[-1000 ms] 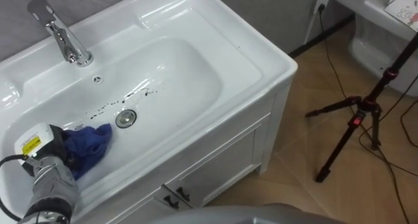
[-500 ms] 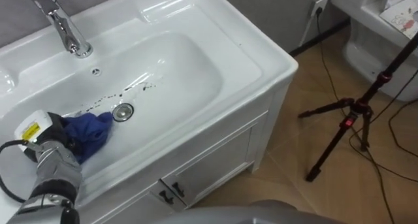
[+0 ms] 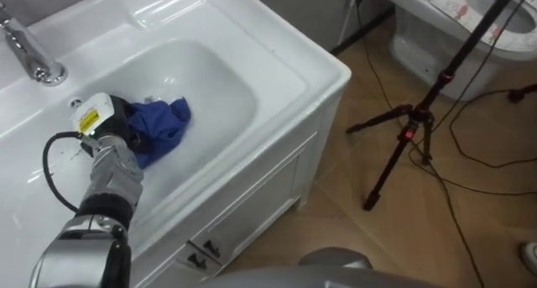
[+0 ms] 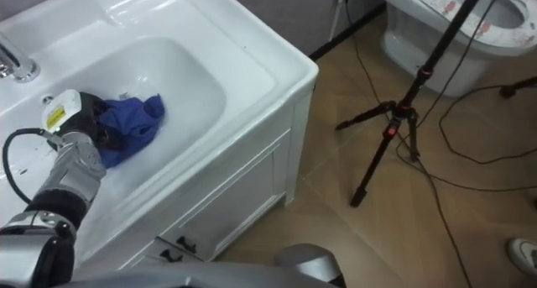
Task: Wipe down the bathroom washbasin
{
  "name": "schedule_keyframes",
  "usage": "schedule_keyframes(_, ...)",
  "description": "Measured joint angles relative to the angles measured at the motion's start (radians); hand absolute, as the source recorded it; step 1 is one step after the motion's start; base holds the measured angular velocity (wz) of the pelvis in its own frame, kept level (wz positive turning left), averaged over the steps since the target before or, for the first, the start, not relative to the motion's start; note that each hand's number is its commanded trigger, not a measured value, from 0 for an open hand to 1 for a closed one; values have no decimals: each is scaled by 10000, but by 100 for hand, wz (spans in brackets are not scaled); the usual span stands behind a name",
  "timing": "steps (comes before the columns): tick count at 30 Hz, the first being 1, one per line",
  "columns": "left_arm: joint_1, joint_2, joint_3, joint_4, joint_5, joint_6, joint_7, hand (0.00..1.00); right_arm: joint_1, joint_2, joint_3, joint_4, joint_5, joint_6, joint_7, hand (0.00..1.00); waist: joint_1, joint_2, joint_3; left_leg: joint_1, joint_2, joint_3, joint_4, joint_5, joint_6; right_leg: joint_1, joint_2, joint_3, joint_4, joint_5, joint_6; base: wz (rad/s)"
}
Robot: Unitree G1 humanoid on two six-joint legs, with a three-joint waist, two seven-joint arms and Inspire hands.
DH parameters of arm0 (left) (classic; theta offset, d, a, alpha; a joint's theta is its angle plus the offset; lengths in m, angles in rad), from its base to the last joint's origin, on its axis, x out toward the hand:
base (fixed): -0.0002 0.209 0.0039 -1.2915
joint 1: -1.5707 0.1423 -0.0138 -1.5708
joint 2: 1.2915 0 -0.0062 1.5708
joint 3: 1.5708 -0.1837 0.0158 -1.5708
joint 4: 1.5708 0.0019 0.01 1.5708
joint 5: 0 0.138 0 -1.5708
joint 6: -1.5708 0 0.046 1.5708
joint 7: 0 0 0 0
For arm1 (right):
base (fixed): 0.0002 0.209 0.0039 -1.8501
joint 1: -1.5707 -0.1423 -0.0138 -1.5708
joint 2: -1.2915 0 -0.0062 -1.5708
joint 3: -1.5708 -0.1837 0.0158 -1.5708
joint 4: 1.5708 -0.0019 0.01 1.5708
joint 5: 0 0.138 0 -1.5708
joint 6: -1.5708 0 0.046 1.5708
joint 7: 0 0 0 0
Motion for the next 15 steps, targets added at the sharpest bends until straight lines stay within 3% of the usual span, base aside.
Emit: schedule_keyframes(15,-95,-2,-5,-319,-37,0,64,100,-19,-9,18,51,24,-9,116,0,-138,86,41,78,14,223,8,-2,-1,-19,56,193,36,3,-12,-4)
